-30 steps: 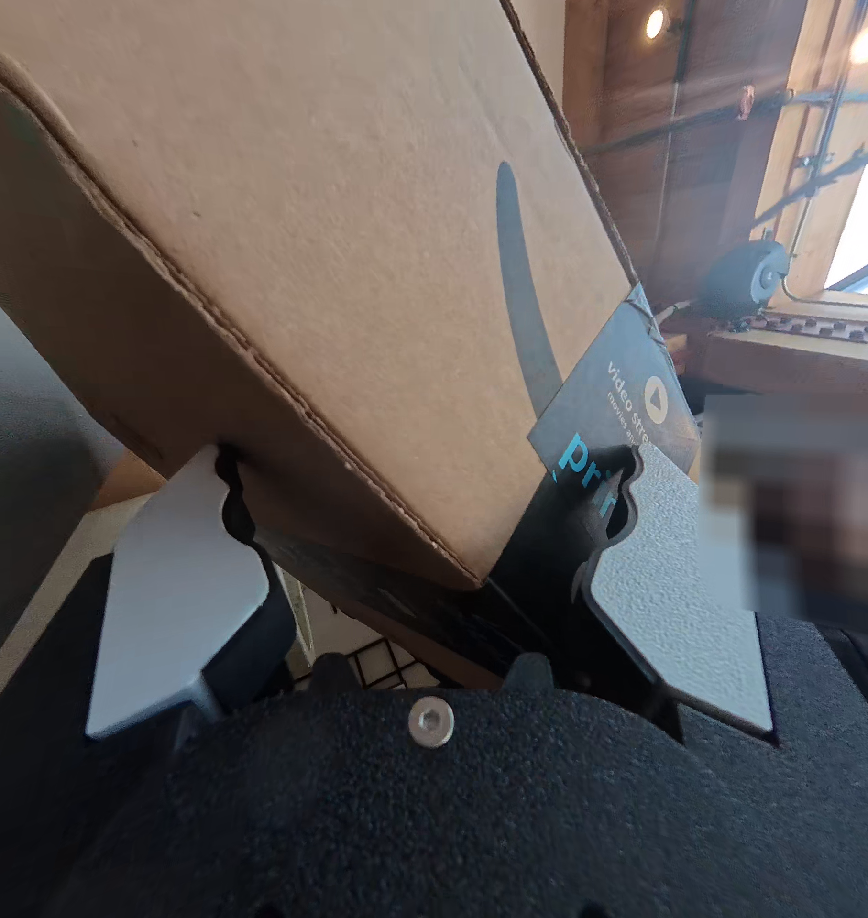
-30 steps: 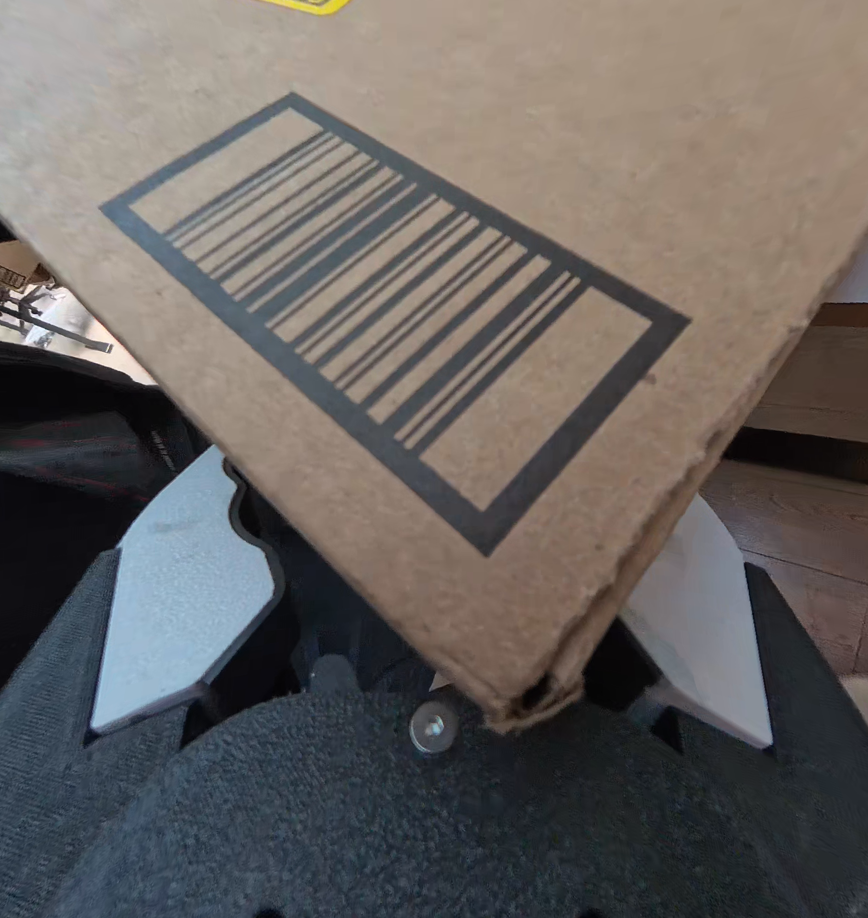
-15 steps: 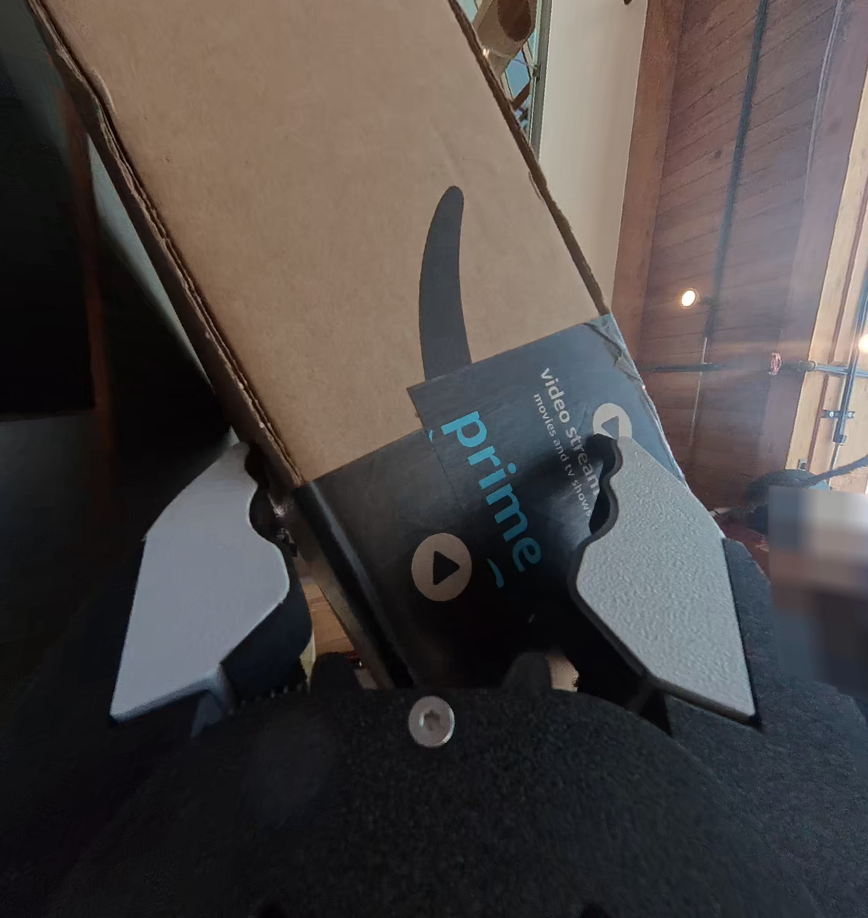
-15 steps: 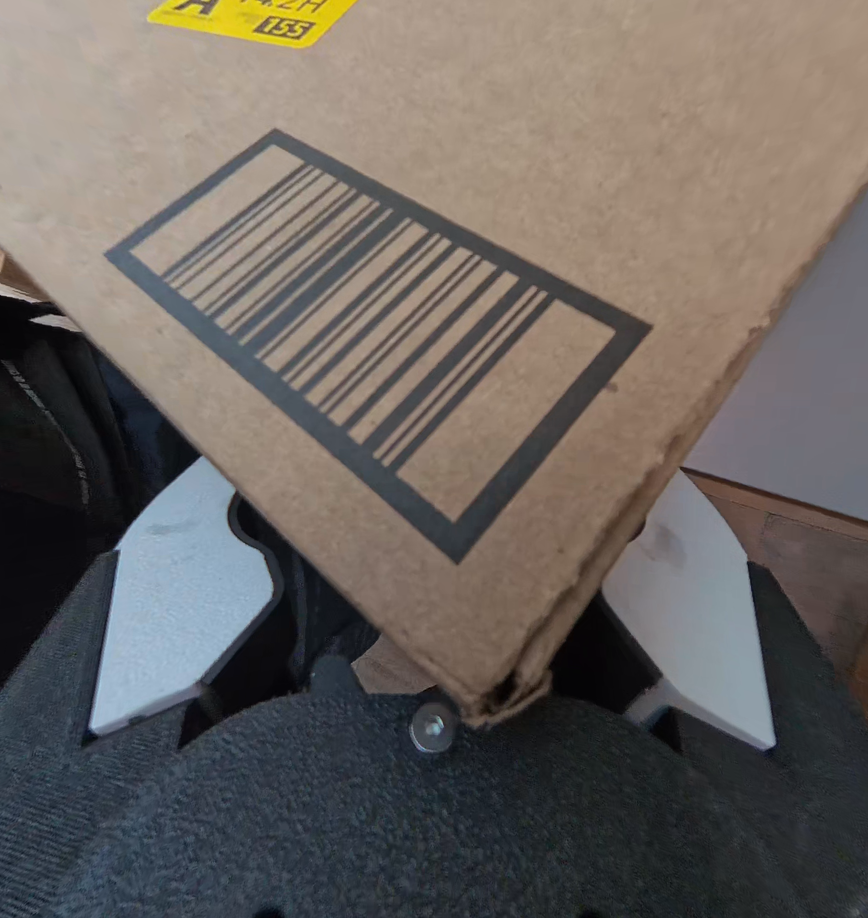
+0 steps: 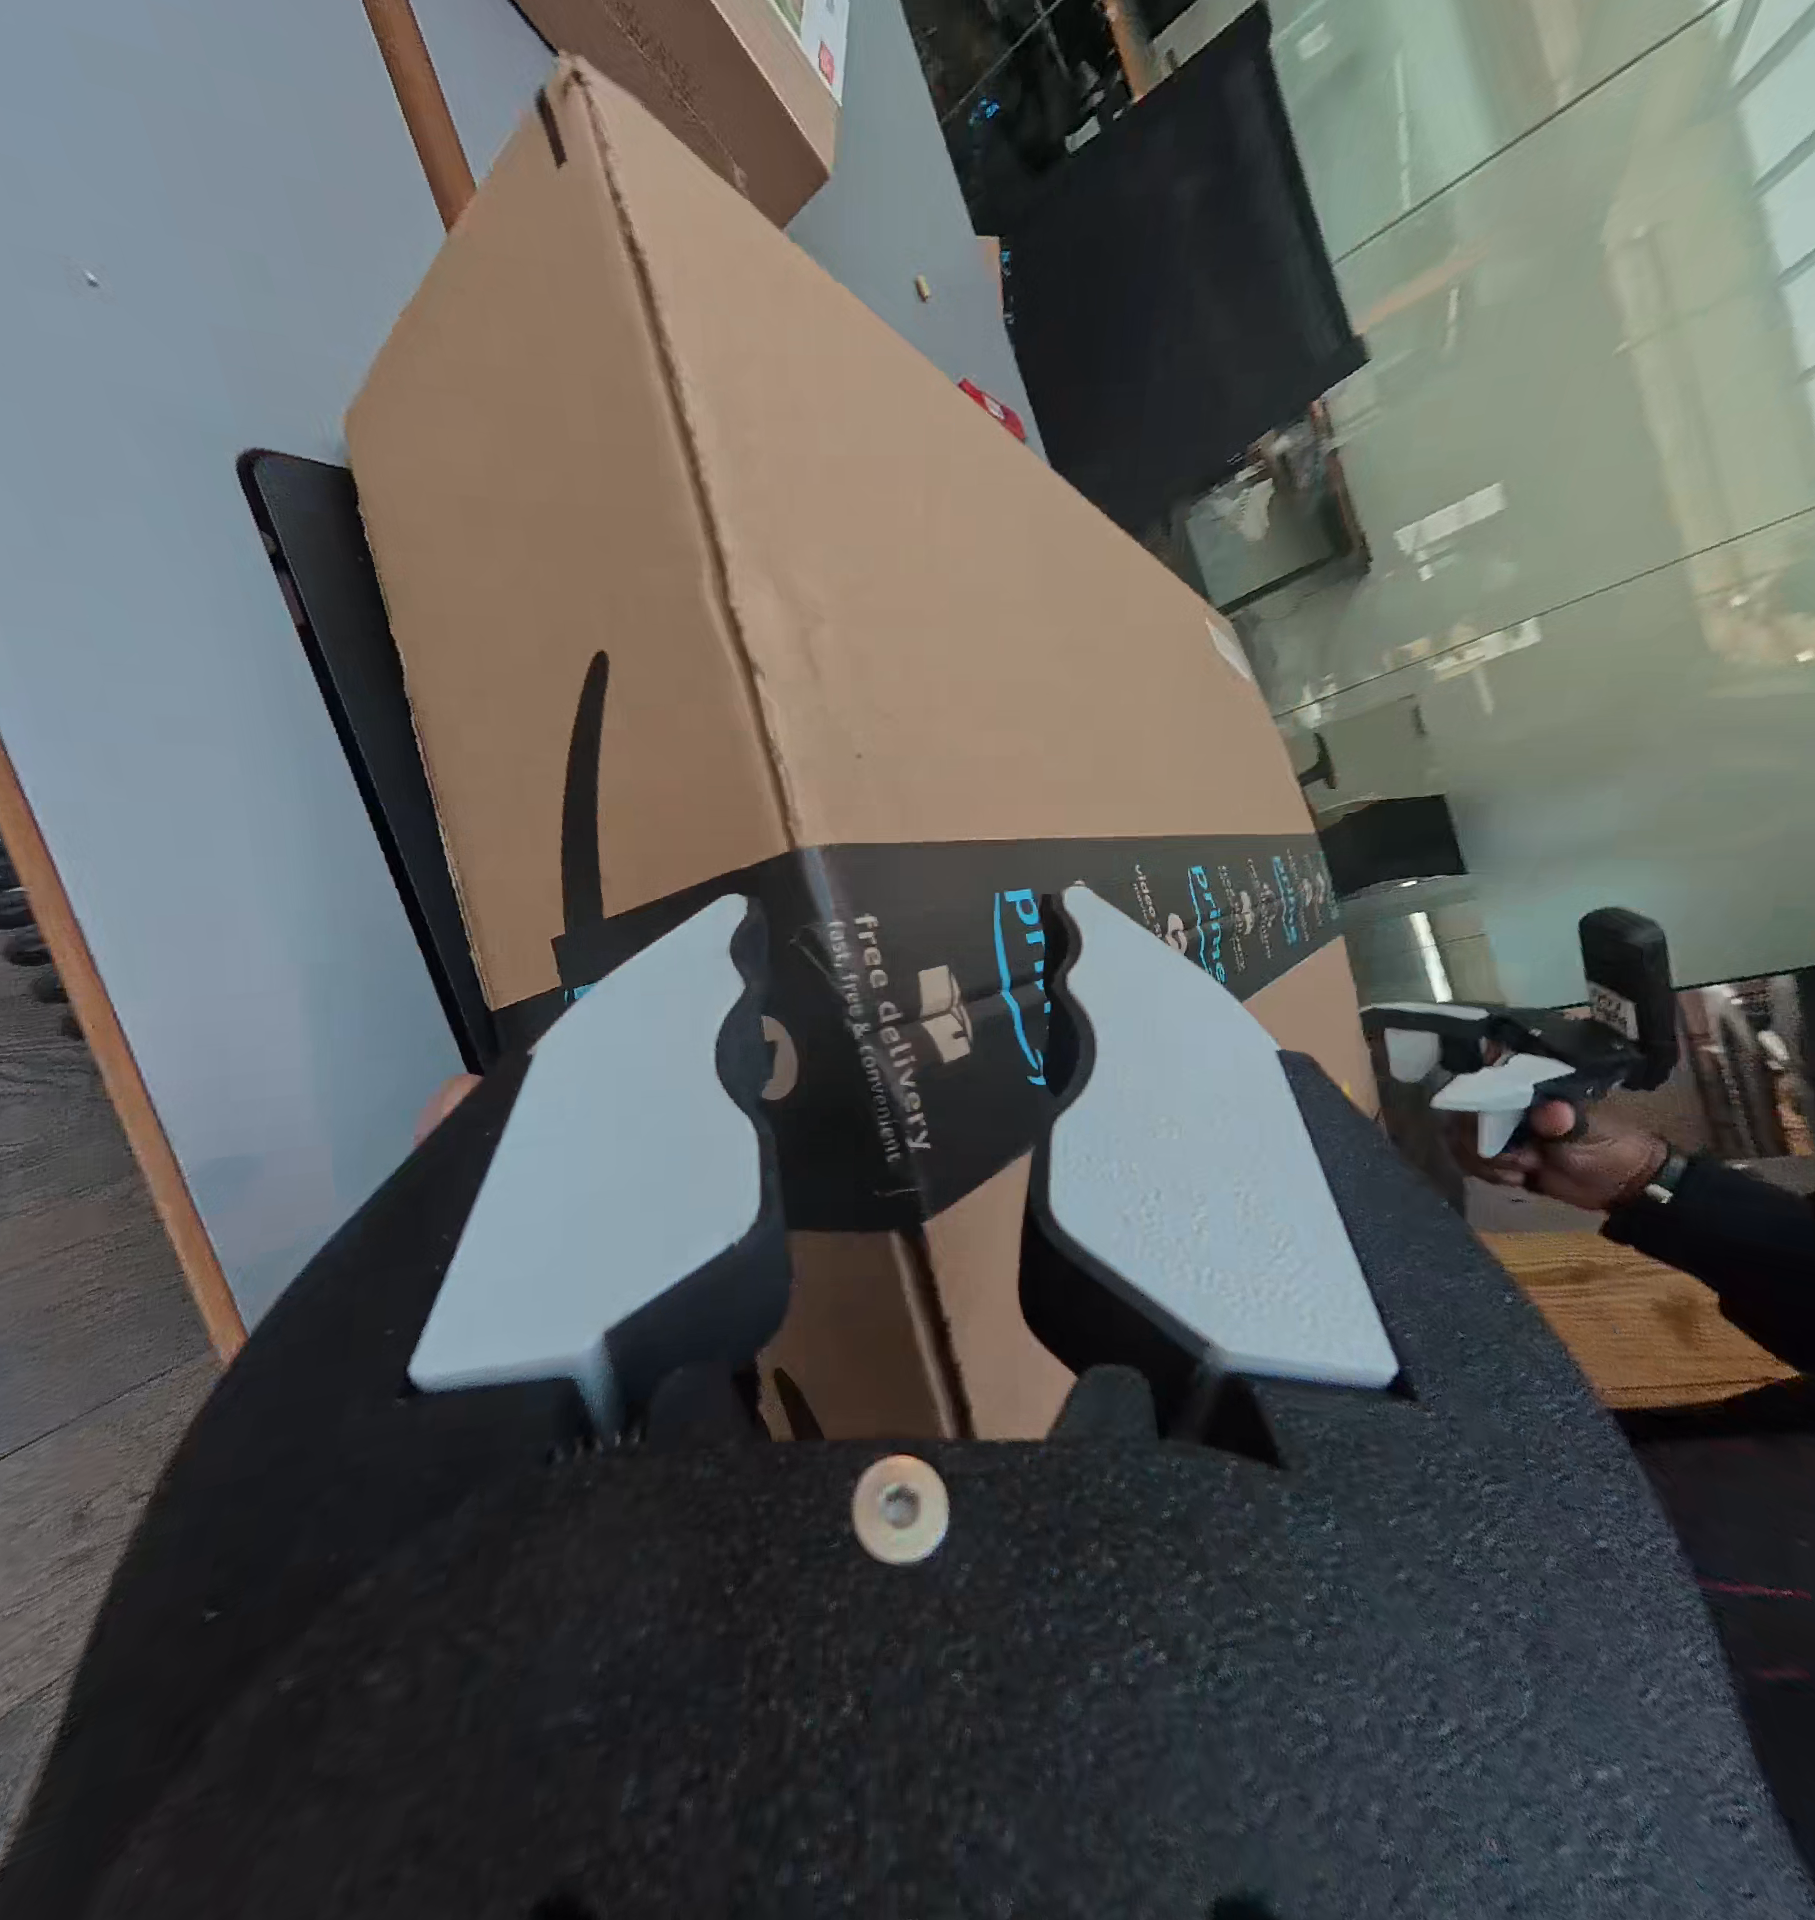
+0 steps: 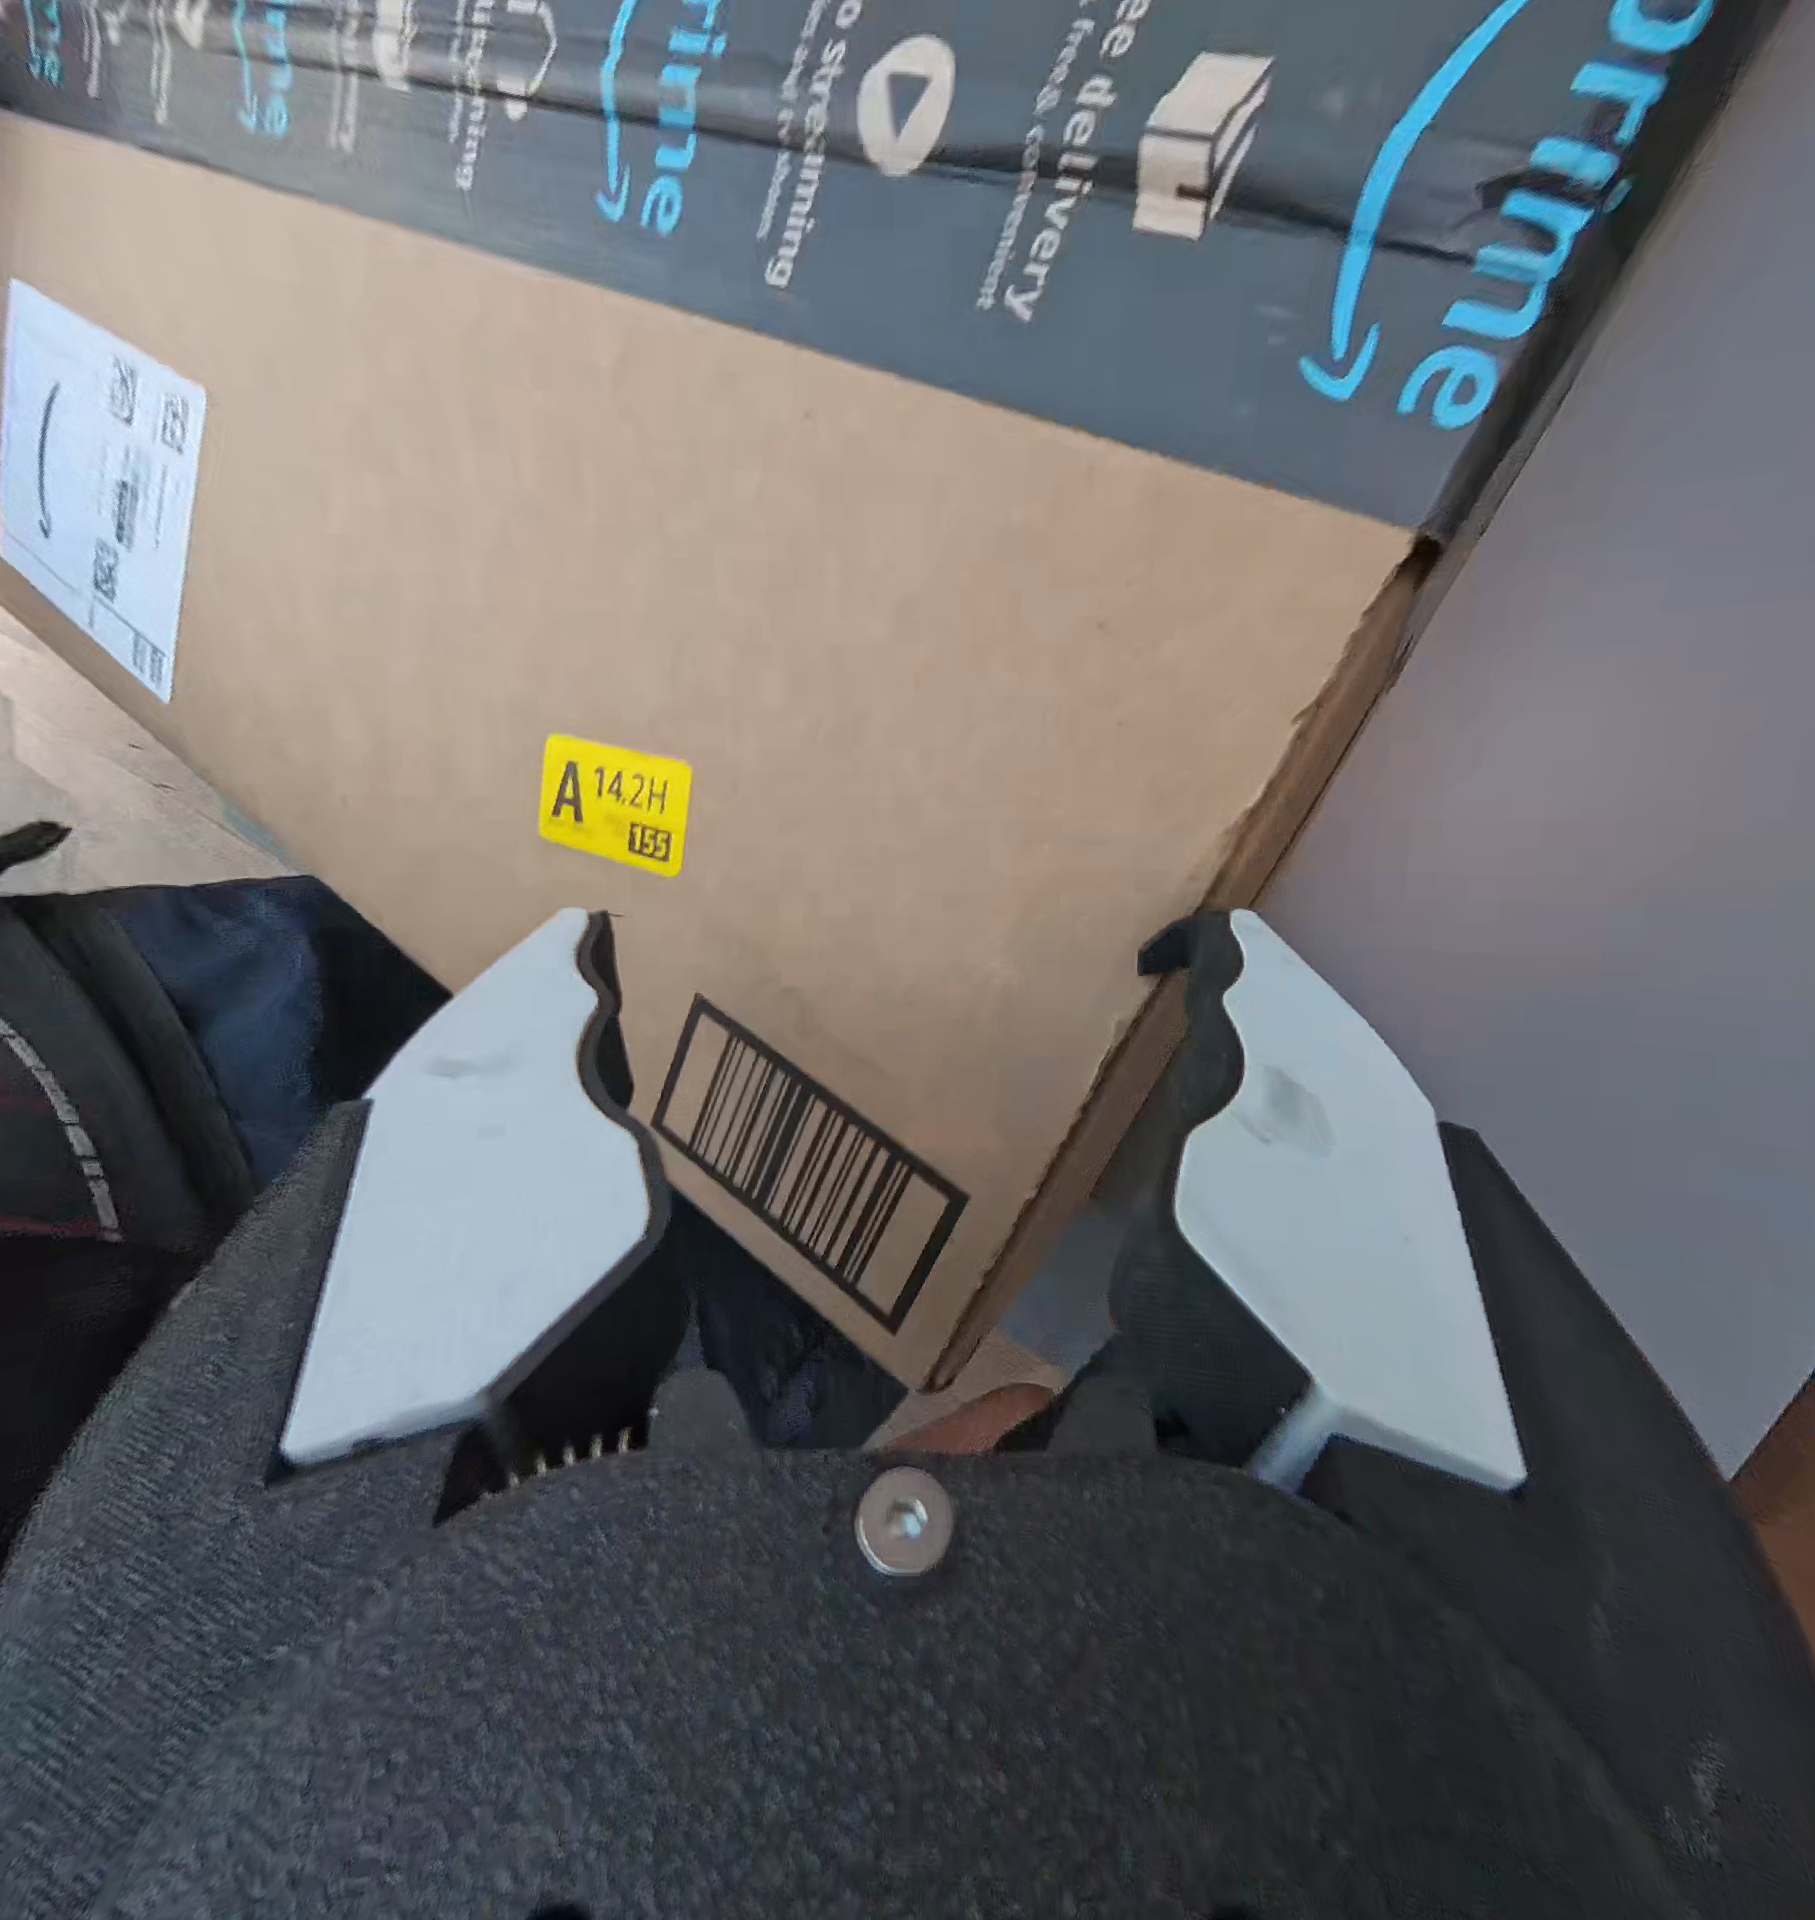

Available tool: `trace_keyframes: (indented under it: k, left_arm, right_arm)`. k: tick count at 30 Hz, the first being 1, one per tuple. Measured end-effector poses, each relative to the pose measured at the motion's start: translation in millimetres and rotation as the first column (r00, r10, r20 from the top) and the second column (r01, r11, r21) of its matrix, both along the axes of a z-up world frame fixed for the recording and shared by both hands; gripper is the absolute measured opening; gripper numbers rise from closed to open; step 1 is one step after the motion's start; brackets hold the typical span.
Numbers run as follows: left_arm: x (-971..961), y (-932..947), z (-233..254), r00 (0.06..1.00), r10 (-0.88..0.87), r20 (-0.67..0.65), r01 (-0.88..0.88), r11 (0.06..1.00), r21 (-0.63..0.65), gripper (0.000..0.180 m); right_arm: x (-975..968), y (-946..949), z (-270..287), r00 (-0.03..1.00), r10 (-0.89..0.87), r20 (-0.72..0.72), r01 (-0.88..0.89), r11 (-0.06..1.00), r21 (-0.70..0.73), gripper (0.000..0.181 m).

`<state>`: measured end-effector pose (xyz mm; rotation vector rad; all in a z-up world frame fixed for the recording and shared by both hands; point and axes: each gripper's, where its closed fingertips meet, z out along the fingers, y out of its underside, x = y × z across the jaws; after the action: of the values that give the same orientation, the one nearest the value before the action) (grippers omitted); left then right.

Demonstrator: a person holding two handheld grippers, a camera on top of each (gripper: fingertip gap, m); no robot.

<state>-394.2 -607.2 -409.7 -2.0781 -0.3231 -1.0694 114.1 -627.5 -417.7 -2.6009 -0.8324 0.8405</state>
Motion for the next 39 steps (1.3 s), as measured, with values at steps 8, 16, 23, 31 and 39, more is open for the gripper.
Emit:
trace_keyframes:
  k: [8,16,23,31,39]
  left_arm:
    - [75.0,-19.8,100.0,0.990,0.022,-0.140,0.002,0.985,0.173,0.058]
    - [273.3,3.7,121.6,0.915,-0.400,0.050,0.378,0.894,0.239,0.058]
    - [437.1,-24.8,117.0,0.634,-0.773,0.037,0.707,0.597,0.379,0.064]
    - [482.9,-55.9,104.7,0.652,-0.739,0.170,0.658,0.663,0.357,0.068]
    - [468.8,-26.6,106.7,0.784,-0.589,0.195,0.536,0.801,0.265,0.067]
  right_arm:
    - [13.4,18.1,-1.7,0.985,0.094,-0.145,-0.100,0.994,-0.039,0.097]
    - [136.2,-74.7,-38.8,0.955,-0.214,-0.205,0.179,0.968,-0.176,0.078]
    - [177.1,-96.5,-56.7,0.946,-0.322,0.024,0.323,0.939,-0.116,0.078]
    - [197.6,-85.5,-57.1,0.965,-0.124,0.230,0.147,0.986,-0.085,0.090]
    - [303.4,-44.6,-78.0,0.943,-0.267,0.200,0.291,0.951,-0.102,0.089]
